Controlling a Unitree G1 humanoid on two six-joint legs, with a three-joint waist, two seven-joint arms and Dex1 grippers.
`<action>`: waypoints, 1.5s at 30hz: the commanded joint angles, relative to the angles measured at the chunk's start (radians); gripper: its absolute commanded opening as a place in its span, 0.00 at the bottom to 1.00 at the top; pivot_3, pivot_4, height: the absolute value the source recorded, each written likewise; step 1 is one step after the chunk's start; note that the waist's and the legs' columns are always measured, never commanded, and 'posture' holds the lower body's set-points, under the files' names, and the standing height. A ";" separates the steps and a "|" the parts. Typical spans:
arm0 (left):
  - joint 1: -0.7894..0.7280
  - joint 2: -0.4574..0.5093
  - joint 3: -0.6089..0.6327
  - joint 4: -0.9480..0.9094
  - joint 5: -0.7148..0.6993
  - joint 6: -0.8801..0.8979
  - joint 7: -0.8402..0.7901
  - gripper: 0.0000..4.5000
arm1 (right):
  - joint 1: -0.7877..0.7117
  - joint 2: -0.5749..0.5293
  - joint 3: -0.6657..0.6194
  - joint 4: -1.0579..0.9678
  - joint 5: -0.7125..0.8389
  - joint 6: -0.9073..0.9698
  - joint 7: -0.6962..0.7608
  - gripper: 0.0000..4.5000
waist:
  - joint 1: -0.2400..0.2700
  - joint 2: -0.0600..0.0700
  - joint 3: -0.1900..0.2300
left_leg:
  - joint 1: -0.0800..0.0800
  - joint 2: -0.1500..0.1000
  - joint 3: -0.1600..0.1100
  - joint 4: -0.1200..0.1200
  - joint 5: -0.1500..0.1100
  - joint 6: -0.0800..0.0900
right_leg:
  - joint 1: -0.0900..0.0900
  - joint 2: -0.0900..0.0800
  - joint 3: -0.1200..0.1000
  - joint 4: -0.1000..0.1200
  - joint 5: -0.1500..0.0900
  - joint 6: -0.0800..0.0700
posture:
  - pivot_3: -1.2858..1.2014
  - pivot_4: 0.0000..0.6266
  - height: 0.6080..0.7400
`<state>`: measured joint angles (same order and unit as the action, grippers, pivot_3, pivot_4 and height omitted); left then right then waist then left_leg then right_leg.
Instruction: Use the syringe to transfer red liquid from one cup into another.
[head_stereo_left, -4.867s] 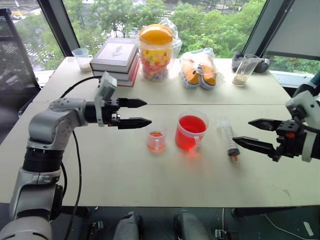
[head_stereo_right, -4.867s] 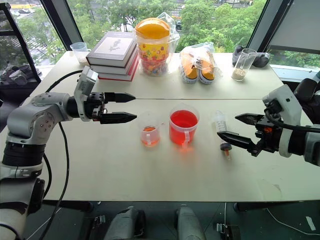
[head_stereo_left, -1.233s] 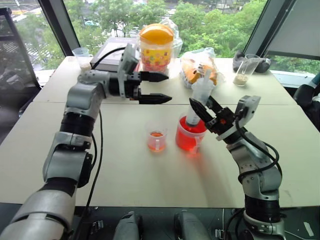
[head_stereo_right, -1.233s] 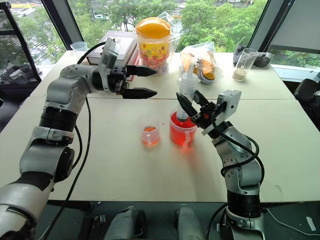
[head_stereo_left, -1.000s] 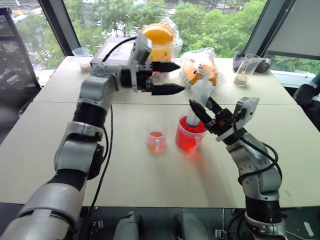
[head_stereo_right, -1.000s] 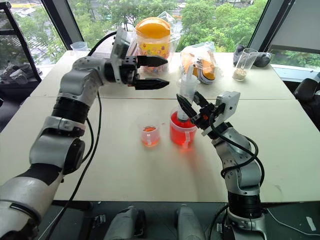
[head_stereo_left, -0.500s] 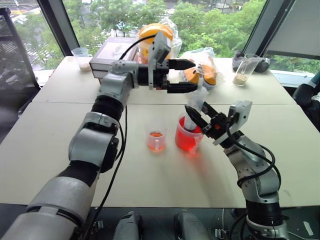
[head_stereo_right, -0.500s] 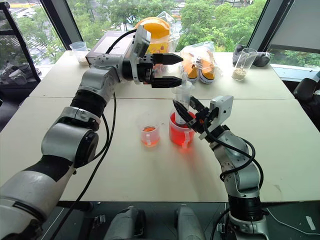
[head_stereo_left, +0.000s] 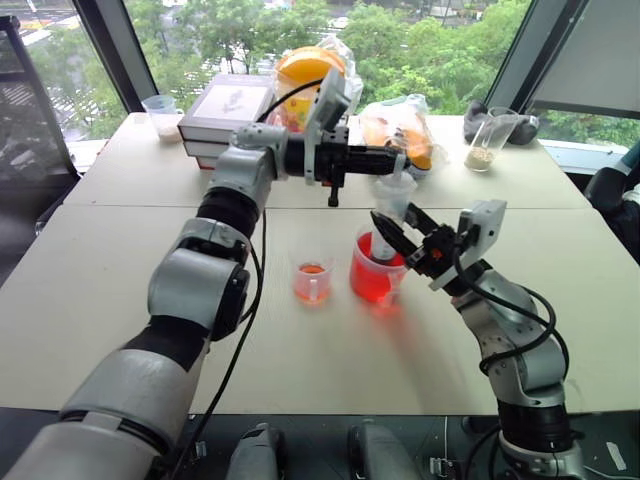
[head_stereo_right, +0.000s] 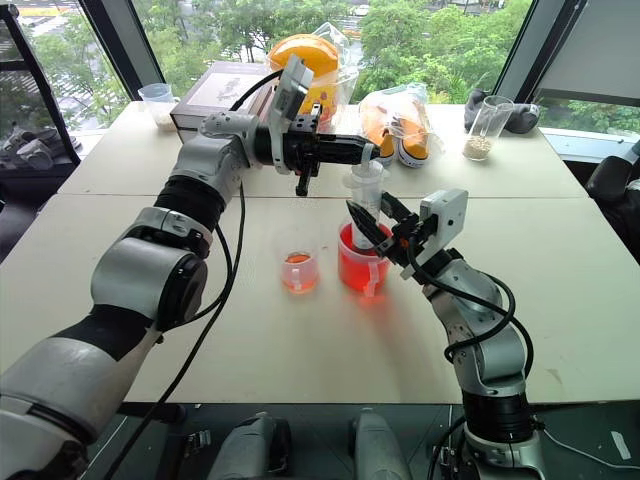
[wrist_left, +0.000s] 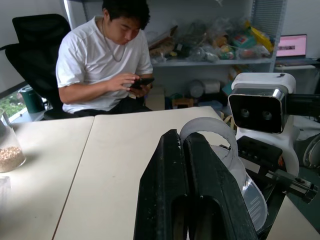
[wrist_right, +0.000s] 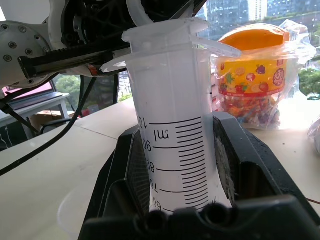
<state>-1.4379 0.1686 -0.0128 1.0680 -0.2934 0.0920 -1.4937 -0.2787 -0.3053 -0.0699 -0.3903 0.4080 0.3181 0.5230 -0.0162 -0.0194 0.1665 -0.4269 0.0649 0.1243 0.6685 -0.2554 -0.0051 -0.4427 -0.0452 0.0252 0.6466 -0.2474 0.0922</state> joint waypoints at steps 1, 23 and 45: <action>-0.056 -0.005 0.033 -0.004 0.000 -0.030 0.023 0.01 | -0.011 -0.008 0.015 -0.042 0.026 -0.009 0.023 0.32 | 0.001 0.000 0.000 | 0.000 0.000 0.000 0.000 0.000 0.000 | 0.000 0.000 0.000 0.000 0.000 0.000 | 0.52 0.24 1.00; -0.122 0.028 0.117 -0.007 -0.035 -0.033 0.102 0.01 | -0.006 0.004 0.051 0.055 0.042 -0.027 0.056 0.32 | 0.000 0.000 0.000 | 0.000 0.000 0.000 0.000 0.000 0.000 | 0.000 0.000 0.000 0.000 0.000 0.000 | 0.52 0.24 1.00; -0.115 0.025 0.113 -0.012 -0.029 -0.024 0.106 0.01 | -0.044 -0.014 0.036 0.023 0.051 -0.023 0.040 0.32 | 0.000 0.000 0.000 | 0.000 0.000 0.000 0.000 0.000 0.000 | 0.000 0.000 0.000 0.000 0.000 0.000 | 0.52 0.24 1.00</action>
<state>-1.4886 0.1751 0.0457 1.0966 -0.2860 0.0813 -1.4316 -0.3201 -0.3079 -0.0698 -0.3193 0.4502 0.2869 0.5355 -0.0166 -0.0194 0.1665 -0.4269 0.0649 0.1240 0.6686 -0.2554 -0.0052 -0.4426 -0.0451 0.0251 0.6469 -0.2473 0.0923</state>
